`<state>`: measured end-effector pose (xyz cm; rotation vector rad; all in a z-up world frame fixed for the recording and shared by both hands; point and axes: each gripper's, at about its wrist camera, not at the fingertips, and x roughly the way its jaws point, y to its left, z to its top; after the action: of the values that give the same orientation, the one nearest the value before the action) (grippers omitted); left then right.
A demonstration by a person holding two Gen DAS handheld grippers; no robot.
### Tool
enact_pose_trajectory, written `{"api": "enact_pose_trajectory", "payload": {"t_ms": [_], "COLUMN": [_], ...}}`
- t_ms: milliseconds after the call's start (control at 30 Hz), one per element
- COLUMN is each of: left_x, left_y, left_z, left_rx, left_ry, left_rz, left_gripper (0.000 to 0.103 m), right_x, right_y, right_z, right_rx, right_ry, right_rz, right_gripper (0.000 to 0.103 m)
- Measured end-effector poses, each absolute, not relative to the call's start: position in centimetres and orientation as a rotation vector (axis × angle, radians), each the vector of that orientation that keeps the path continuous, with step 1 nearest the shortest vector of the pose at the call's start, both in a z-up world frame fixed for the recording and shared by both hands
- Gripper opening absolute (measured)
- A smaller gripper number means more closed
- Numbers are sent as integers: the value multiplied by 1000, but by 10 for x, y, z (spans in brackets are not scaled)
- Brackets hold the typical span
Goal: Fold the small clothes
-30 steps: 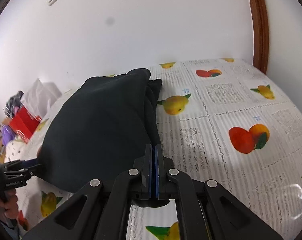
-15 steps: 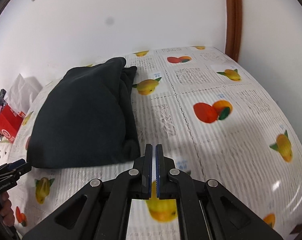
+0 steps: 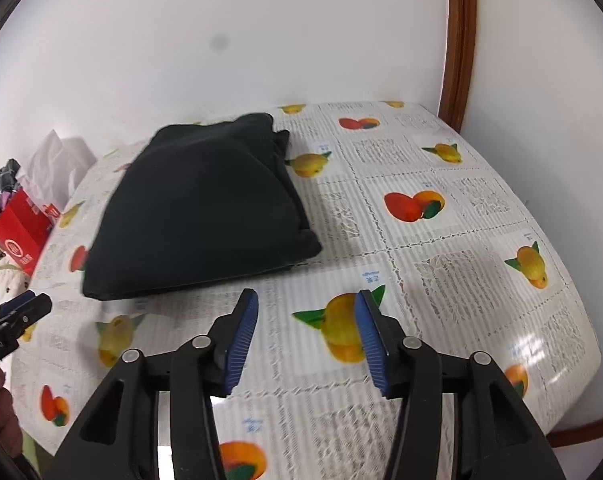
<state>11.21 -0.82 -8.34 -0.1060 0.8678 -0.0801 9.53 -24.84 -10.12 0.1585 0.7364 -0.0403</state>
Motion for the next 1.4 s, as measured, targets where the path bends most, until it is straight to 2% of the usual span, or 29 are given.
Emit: {"api": "enact_pose_trajectory", "payload": {"t_ms": [233, 300, 500, 800, 1400], "left_x": [71, 59, 26, -7, -22], "left_y": [-22, -26, -34, -36, -39], "left_z": [-50, -43, -21, -5, -2], "left_rx": [-88, -71, -48, -16, -6], "left_ry": [776, 757, 696, 649, 643], "left_rz": [-81, -78, -60, -18, -19], "left_gripper": [78, 81, 89, 96, 97], "right_x": [52, 37, -6, -40, -70], "right_y": [-228, -221, -211, -220, -222], "right_z": [-68, -61, -48, -38, -28], "right_rx": [117, 90, 34, 41, 54], "right_ry": [675, 653, 581, 568, 535], "right_rz": [-17, -25, -45, -91, -102], "right_gripper": [67, 84, 100, 103, 103]}}
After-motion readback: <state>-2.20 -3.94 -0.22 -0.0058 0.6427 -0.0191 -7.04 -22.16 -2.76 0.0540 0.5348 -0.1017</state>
